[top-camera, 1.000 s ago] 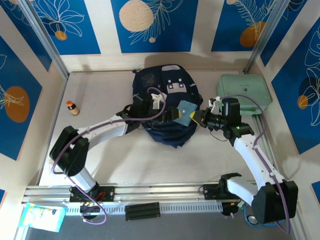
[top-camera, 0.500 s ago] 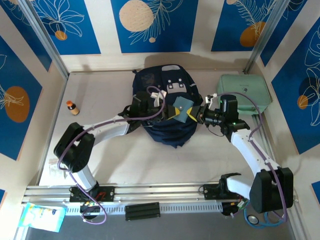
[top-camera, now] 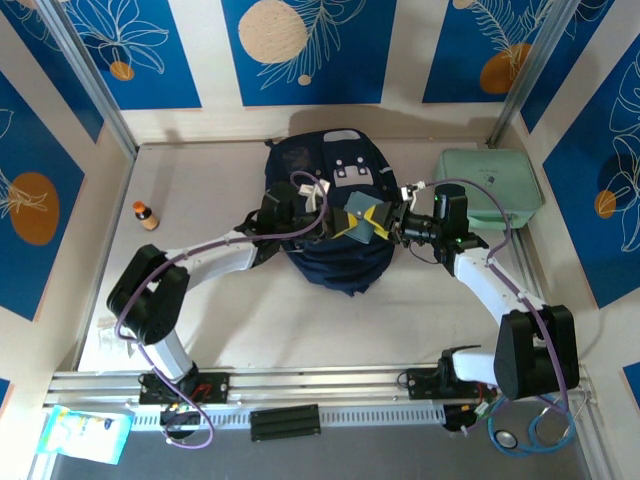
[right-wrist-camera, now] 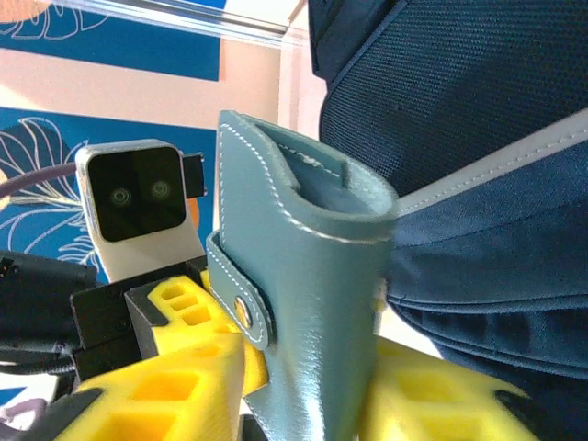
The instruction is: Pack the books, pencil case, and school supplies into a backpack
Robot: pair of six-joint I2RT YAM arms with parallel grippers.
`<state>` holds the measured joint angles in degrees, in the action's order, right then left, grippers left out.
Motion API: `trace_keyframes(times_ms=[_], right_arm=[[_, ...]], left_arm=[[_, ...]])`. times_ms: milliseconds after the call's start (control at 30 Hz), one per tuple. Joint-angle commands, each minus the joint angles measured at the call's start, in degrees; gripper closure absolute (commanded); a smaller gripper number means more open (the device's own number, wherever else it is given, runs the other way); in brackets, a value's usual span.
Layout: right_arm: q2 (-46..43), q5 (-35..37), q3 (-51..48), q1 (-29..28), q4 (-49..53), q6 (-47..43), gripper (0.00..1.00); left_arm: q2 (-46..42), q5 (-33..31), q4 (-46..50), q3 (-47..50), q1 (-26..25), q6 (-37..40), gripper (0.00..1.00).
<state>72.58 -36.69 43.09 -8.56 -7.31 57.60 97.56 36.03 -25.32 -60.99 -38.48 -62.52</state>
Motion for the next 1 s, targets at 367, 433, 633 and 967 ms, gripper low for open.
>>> trace_keyframes(times_ms=[367, 433, 633, 967], right_arm=[[-5.9, 10.5, 1.2, 5.0, 18.0, -8.2, 0.98], [-7.3, 12.7, 0.5, 7.5, 21.4, -9.1, 0.98], [-10.5, 12.9, 0.2, 12.9, 27.1, -10.7, 0.99], [-13.5, 11.5, -0.3, 18.3, 31.3, -11.1, 0.99]], left_arm=[[-5.4, -13.1, 38.4, -8.1, 0.4, 34.5, 0.13], [-4.8, -16.1, 44.0, -11.2, -0.1, 42.5, 0.04], [3.4, -26.9, 59.2, -24.3, -4.5, 62.3, 0.03], [15.0, -41.1, 63.9, -36.2, -10.3, 74.7, 0.2]])
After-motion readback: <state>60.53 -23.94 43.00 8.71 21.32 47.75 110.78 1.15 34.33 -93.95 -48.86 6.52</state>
